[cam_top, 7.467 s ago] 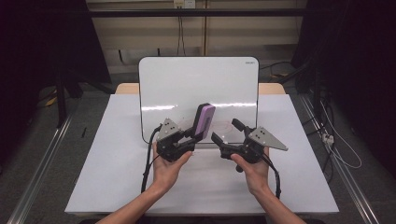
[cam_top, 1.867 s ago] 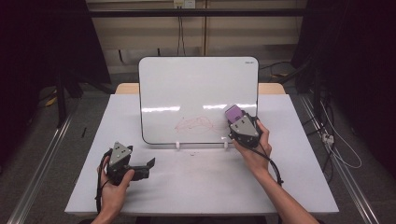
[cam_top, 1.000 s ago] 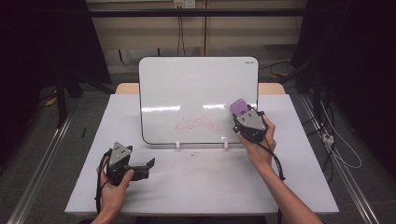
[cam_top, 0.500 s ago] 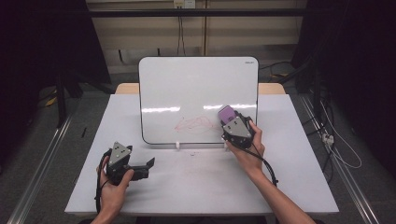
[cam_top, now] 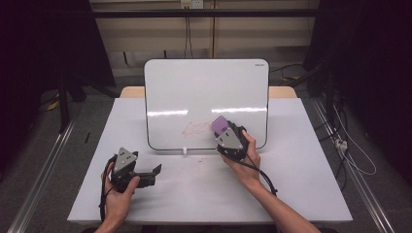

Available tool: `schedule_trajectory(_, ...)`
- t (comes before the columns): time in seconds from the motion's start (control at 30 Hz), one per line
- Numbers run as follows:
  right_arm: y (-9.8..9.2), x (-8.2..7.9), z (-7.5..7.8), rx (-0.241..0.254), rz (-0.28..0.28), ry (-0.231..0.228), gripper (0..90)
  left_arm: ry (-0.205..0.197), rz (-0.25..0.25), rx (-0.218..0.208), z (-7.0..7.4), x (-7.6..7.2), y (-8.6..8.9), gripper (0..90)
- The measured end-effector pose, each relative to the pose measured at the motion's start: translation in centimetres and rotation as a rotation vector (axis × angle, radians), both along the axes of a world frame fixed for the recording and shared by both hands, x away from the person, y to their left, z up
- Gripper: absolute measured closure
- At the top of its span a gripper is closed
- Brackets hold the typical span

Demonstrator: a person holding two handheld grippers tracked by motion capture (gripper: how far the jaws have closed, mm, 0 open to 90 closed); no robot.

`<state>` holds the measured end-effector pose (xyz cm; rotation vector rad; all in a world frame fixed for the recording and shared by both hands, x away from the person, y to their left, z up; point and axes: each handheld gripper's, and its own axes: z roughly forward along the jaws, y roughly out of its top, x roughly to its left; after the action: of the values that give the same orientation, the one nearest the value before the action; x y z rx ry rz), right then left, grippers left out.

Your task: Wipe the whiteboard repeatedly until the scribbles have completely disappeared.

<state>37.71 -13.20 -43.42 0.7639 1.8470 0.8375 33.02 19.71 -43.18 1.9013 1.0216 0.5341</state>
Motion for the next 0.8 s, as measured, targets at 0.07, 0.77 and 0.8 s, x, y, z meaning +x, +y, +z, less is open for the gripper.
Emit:
schedule_trajectory(0.07,-0.1,0.1,0.0,-0.002,0.006,0.002,41.5,0.000,0.000,0.001,0.0,0.0,0.1,5.1)
schedule_trajectory(0.77,-1.9,2.1,2.3,0.047,-0.065,-0.026,41.5,-0.004,0.008,-0.005,0.1,-0.2,0.1,4.7)
schedule_trajectory(0.8,-1.6,2.0,2.2,0.037,-0.057,-0.026,41.5,-0.004,0.005,-0.003,0.1,-0.2,0.0,4.7)
